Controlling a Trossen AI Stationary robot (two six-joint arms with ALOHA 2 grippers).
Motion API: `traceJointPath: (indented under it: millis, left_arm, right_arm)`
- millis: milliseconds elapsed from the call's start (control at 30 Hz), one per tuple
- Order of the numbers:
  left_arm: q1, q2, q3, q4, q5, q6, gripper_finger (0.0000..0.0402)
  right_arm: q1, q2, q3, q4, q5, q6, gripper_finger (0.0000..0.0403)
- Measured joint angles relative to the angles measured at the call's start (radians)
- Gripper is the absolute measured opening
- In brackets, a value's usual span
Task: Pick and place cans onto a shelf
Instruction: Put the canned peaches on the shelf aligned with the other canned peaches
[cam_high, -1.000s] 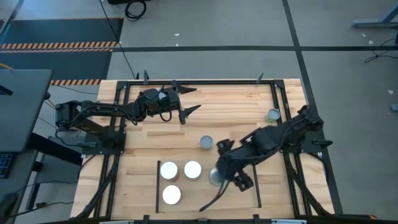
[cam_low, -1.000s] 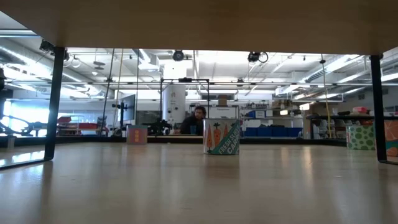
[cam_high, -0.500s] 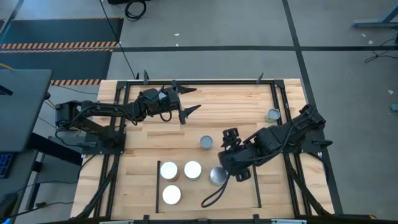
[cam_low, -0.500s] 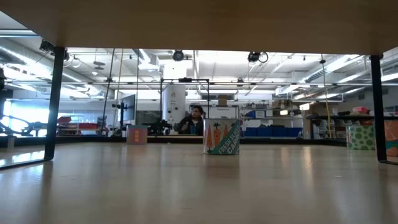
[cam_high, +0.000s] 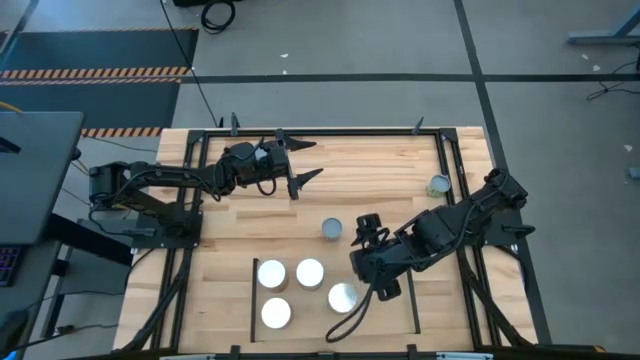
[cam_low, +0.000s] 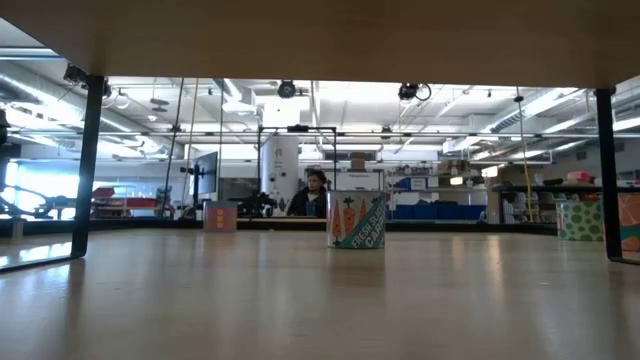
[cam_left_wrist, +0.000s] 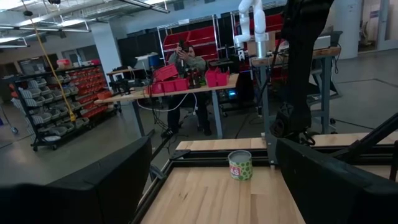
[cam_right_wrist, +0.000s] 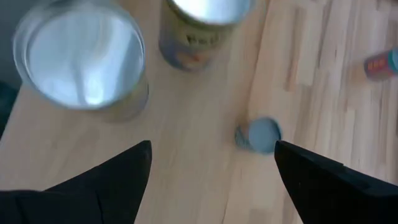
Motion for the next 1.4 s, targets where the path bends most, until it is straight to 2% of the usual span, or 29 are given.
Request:
traceJointPath:
  millis: [133,333,567,800,1033,1267,1400]
  left_arm:
    - [0.0,0.0,0.0,0.0,0.0,0.0,0.035]
    - [0.0,0.0,0.0,0.001,0.0,0.0,0.035]
    - [0.0,0.0,0.0,0.0,0.0,0.0,0.035]
    - [0.0,0.0,0.0,0.0,0.0,0.0,0.035]
    - [0.0,0.0,0.0,0.001,0.0,0.0,0.035]
    - [0.0,0.0,0.0,0.0,0.0,0.0,0.035]
    - [0.0,0.0,0.0,0.0,0.0,0.0,0.035]
  right_arm:
    - [0.007,0.0,-0.005,-0.092,-0.016,0.075,0.0348]
    - [0.037,0.0,-0.115,-0.005,-0.121,0.094,0.0348]
    - [0.048,0.002,-0.225,0.24,-0.007,0.06,0.0348]
    - [0.049,0.002,-0.226,0.425,-0.022,-0.008,0.0348]
    - [0.049,0.002,-0.226,0.384,-0.027,0.046,0.0348]
    - [0.048,0.013,-0.256,0.59,-0.005,0.115,0.0348]
    - [0.048,0.015,-0.27,0.591,0.008,0.149,0.0348]
